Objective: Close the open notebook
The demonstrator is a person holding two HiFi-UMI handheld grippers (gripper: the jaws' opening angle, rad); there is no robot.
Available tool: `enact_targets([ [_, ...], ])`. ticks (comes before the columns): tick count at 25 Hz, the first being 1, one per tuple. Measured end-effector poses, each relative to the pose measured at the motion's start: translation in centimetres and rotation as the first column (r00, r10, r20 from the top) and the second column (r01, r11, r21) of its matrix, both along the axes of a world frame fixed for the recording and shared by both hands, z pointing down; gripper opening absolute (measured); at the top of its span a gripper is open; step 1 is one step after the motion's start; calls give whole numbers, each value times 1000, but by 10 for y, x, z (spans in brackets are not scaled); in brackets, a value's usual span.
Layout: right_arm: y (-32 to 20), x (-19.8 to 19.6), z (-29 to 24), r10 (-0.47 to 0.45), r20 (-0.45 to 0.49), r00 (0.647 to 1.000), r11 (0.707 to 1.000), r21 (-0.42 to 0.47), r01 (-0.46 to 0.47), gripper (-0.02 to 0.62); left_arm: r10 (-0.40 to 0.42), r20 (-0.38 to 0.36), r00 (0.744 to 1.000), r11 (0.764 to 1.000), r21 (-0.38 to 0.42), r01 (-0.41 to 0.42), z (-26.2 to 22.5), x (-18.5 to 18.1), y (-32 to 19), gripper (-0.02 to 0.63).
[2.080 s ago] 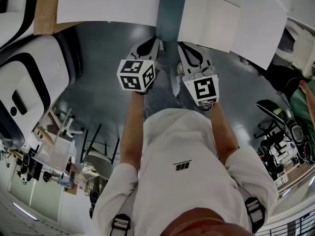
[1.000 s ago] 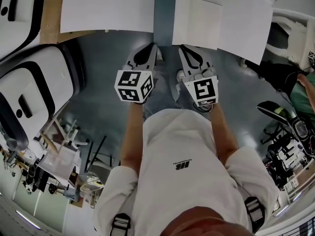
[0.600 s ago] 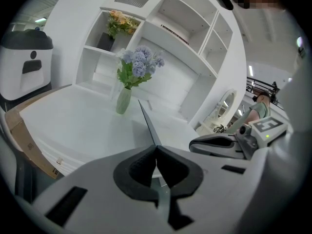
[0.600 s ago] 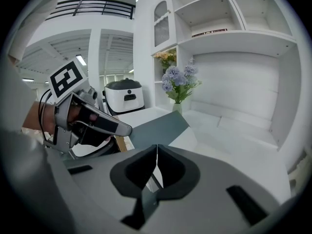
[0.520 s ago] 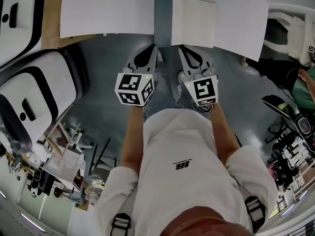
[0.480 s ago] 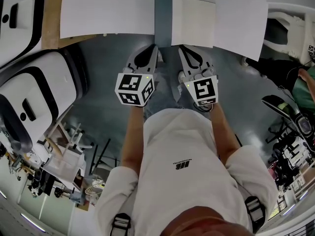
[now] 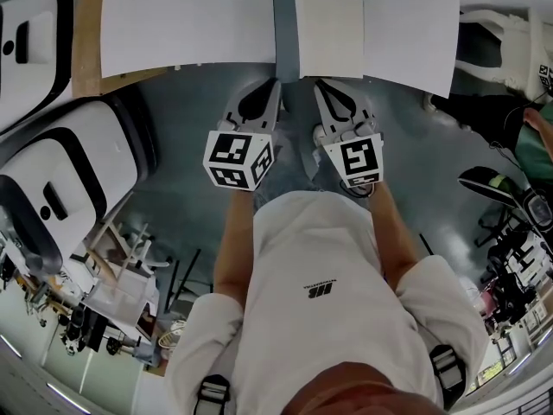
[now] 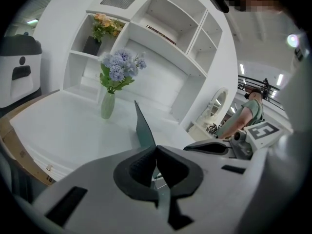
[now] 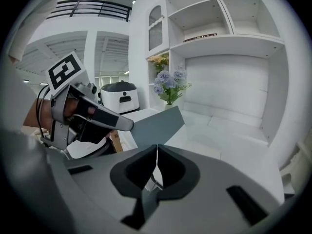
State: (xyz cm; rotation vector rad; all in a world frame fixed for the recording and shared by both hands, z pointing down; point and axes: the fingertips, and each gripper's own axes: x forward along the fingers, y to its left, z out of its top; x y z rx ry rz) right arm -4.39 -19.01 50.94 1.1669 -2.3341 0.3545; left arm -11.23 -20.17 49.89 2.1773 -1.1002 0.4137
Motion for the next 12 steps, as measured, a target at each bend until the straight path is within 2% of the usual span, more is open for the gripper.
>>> enact_targets([
  [12, 8, 40, -2, 94, 0, 996, 996, -1, -94, -3, 109, -14, 994, 994, 19, -109, -9, 48, 3, 0],
])
